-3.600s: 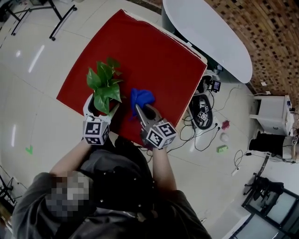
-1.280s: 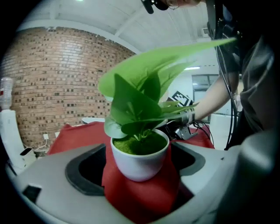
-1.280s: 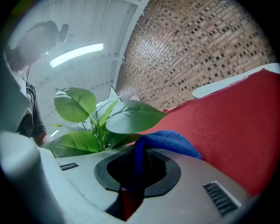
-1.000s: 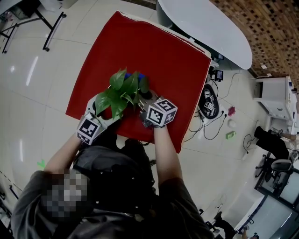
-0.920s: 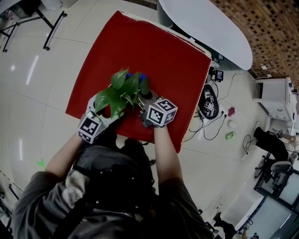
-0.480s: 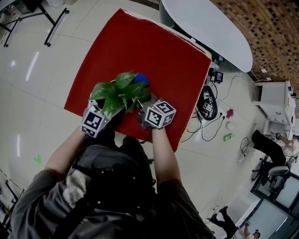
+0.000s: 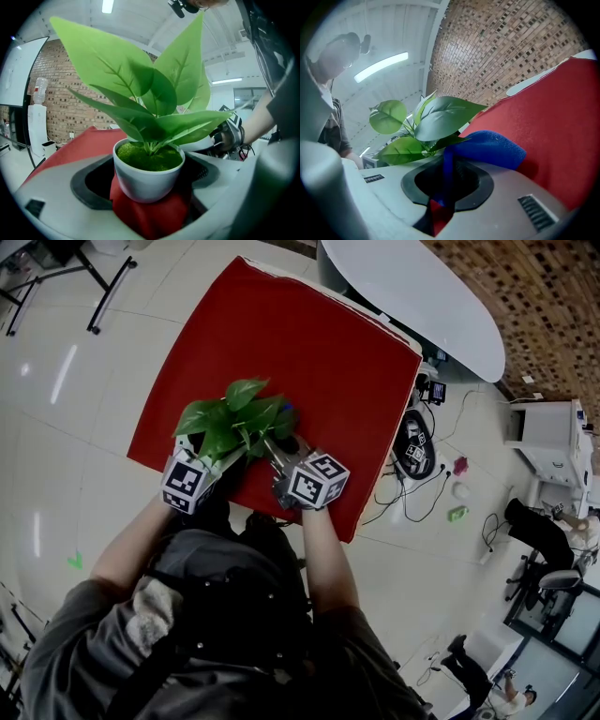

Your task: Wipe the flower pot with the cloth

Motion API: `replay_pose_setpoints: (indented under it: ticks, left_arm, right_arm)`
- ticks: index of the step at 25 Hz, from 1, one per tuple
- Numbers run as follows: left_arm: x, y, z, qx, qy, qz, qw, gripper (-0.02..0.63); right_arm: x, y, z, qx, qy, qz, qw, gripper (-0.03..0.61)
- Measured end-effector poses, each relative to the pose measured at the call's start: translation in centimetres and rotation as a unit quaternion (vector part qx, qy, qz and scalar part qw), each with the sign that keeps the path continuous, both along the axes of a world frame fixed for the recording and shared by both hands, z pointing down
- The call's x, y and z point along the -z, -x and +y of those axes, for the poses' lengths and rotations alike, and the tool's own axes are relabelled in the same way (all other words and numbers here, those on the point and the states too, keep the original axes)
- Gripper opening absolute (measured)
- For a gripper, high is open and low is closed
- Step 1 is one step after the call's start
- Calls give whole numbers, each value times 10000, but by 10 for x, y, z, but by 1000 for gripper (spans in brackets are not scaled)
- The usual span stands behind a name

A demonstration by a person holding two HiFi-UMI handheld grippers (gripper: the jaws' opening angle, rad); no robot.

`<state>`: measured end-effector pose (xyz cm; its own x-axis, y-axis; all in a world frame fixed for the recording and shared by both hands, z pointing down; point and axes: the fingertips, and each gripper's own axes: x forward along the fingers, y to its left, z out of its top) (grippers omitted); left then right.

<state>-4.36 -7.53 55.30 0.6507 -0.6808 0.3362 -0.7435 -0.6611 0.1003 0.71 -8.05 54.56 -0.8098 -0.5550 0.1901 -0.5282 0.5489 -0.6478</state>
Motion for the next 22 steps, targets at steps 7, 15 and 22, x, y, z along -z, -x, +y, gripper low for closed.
replay_pose_setpoints:
  ticks: [7,15,22]
  left_arm:
    - [1,-1,1,-174,55,25,9998,482]
    - [12,4,9,-74,-141,-188,9997,482]
    - [20,7,33,696,53,19,9976,486]
  right_arm:
    - [2,2,21,218,109,20,9997,51]
    - [13,-40,39,-181,46,205,9996,52]
    - [24,-74,48,-297,-129,395,9987,52]
